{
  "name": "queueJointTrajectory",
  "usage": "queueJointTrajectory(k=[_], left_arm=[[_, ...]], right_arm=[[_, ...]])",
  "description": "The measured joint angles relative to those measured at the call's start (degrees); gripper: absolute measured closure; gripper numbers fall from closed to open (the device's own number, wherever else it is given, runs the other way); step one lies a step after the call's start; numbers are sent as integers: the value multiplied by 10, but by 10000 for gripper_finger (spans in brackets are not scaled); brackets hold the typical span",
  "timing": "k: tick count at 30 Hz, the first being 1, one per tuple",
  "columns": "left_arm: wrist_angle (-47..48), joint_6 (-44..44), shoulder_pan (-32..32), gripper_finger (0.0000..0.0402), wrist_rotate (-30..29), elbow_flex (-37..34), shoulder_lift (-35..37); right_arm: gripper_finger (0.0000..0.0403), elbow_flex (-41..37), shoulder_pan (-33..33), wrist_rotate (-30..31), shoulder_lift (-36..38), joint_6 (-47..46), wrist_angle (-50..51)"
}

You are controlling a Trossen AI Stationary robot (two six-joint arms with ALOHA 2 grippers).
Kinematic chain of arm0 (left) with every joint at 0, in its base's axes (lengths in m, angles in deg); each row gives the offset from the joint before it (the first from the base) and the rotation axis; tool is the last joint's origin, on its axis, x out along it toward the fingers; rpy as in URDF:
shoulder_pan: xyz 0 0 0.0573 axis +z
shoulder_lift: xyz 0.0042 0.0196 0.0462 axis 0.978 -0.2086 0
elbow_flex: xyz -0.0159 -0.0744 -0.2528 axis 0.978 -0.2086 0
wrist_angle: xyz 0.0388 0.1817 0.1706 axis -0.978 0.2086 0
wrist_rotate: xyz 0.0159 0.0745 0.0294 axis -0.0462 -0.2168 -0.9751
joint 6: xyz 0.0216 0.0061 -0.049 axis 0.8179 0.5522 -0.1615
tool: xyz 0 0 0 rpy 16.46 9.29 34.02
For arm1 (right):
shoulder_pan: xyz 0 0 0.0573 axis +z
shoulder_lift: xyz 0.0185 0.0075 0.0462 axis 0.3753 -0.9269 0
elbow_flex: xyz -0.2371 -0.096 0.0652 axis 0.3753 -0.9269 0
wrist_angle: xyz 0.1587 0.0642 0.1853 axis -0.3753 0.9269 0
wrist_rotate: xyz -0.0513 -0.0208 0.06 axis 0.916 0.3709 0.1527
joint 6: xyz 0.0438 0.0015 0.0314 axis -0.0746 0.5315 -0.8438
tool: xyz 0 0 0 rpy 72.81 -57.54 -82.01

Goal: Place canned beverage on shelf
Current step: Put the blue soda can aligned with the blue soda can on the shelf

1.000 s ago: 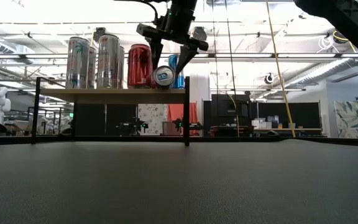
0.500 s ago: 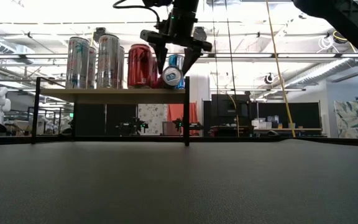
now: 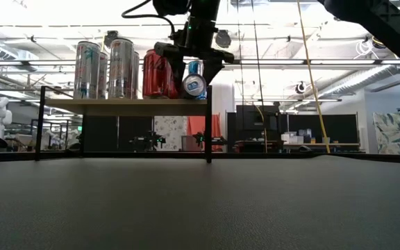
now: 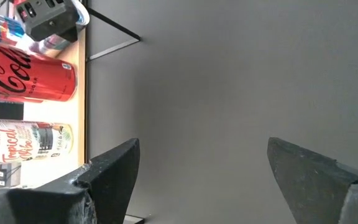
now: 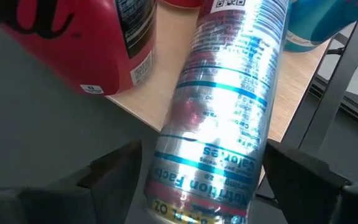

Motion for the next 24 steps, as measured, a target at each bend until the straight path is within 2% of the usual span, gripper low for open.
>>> queueJointTrajectory(k=[7, 18, 24], left_arm=[[0, -1, 0, 61, 0, 0, 0], [0, -1, 0, 61, 6, 0, 0], [0, -1, 0, 61, 11, 0, 0]], right_arm=[[98, 0, -1, 11, 0, 2, 21], [182, 1, -2, 13, -3, 8, 35], [189, 0, 6, 13, 2, 17, 40]])
